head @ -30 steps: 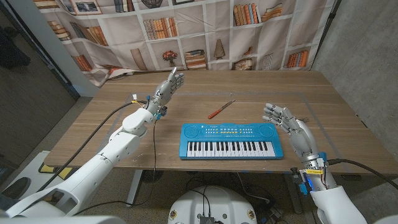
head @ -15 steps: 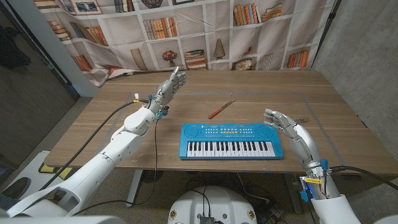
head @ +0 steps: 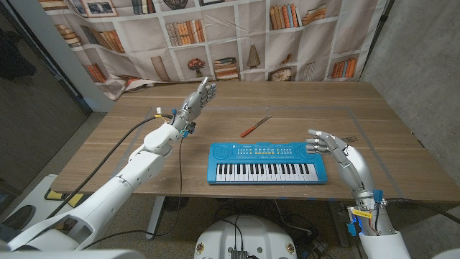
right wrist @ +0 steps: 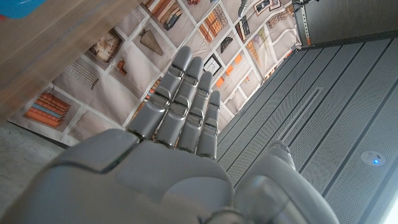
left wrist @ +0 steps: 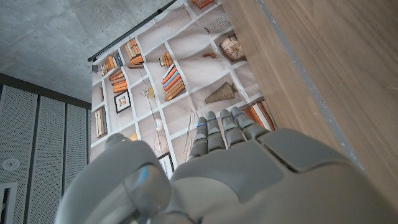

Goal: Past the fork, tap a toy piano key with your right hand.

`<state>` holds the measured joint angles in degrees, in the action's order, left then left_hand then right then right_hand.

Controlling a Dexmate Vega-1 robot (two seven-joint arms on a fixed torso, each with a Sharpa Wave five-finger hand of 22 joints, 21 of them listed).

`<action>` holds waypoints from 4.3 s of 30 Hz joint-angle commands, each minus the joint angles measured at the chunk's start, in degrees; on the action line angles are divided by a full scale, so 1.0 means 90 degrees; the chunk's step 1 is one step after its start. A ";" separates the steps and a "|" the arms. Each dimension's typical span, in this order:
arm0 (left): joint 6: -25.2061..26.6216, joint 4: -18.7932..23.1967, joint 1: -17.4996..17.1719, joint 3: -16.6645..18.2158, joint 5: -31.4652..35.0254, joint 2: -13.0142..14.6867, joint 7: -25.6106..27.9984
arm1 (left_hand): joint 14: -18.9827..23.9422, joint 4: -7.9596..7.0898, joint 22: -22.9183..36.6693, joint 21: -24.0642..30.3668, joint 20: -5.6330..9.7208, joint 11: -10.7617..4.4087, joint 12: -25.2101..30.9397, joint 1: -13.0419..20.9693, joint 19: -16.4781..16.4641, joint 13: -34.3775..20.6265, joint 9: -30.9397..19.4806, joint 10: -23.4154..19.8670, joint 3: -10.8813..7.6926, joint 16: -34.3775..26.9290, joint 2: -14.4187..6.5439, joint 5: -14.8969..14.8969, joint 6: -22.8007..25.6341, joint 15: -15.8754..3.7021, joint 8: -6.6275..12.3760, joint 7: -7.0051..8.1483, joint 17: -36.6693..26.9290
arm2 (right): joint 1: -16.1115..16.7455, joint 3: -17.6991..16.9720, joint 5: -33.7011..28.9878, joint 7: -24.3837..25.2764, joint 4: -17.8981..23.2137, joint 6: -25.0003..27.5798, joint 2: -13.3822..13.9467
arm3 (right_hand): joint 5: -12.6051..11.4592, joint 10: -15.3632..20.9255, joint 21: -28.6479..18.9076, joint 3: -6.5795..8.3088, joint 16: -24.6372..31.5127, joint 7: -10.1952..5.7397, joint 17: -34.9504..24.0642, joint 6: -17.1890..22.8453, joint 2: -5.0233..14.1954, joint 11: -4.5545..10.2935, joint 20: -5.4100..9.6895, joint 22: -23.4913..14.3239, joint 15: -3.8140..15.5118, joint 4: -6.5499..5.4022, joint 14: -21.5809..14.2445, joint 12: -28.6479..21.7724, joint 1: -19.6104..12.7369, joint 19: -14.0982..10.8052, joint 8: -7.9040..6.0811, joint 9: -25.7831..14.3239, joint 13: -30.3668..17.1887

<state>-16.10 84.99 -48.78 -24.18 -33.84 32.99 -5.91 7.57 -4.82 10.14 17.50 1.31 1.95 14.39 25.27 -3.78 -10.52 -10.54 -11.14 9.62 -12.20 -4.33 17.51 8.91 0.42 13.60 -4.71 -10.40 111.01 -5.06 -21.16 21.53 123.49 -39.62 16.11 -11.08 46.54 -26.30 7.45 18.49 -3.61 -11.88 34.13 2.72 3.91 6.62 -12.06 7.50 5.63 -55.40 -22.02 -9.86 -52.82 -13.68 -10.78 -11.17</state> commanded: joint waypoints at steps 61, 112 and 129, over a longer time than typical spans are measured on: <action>0.0212 -0.0063 0.0086 0.0038 -0.0071 -0.0009 0.0088 | 0.0461 0.0007 0.0011 -0.0048 0.0036 -0.0011 -0.0071 0.0182 -0.0441 -0.0039 -0.0015 -0.0375 0.0090 0.0006 -0.0108 -0.0046 0.0301 0.0020 -0.0086 0.0036 -0.0019 | 0.0786 0.0159 -0.0771 0.0285 0.1133 0.2037 0.0106 | -0.0093 0.3701 -0.3001 0.3272 0.4835 -0.0942 -0.0835 0.1239 -0.0919 0.0857 0.0690 -0.5699 0.0576 0.0498 -0.2566 -0.3765 -0.4906 -0.1994 0.0302 -0.0122 -0.1250; 0.0004 -0.0202 0.0211 0.0061 -0.0022 -0.0016 -0.0054 | 0.0501 0.0058 0.0010 -0.0136 0.0008 -0.0031 -0.0148 0.0315 -0.0467 -0.0040 -0.0018 -0.0418 0.0109 0.0068 -0.0119 -0.0078 0.0360 -0.0014 -0.0135 0.0060 -0.0016 | 0.0464 0.1540 -0.4480 0.2403 0.1112 0.5580 0.1752 | -0.0987 0.3755 -0.2858 0.2923 0.4528 -0.0945 -0.1300 0.1557 -0.0233 0.0811 0.0654 -0.4054 0.0597 0.0451 -0.2534 -0.3686 -0.5878 -0.1766 0.0254 -0.0127 -0.0804; -0.0073 -0.0102 0.0123 0.0137 -0.0033 0.0058 -0.0040 | 0.0507 0.0064 0.0012 -0.0165 0.0010 -0.0033 -0.0168 0.0331 -0.0472 -0.0042 -0.0019 -0.0434 0.0134 0.0082 -0.0103 -0.0088 0.0366 -0.0007 -0.0151 0.0069 -0.0017 | 0.0182 0.2164 -0.4413 0.2317 0.0952 0.6551 0.2367 | -0.1299 0.3815 -0.3025 0.2957 0.4464 -0.0943 -0.1400 0.1533 -0.0171 0.0803 0.0649 -0.3859 0.0599 0.0423 -0.2559 -0.3811 -0.5792 -0.1676 0.0302 -0.0119 -0.0722</action>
<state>-16.36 83.52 -47.21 -23.40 -33.97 33.12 -6.36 11.66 -4.48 10.14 16.09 1.63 1.95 13.06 28.35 -7.55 -10.79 -10.52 -14.60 10.44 -11.65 -5.17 16.63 11.77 0.42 12.26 -4.10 -10.41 114.03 11.25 -61.84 42.84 132.75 14.11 34.24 -22.06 80.28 -53.03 33.99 58.11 -11.87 -23.91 47.70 1.03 10.99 12.51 -46.95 12.90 9.71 -77.69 -55.54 -62.48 -68.12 -10.99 -11.71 -17.13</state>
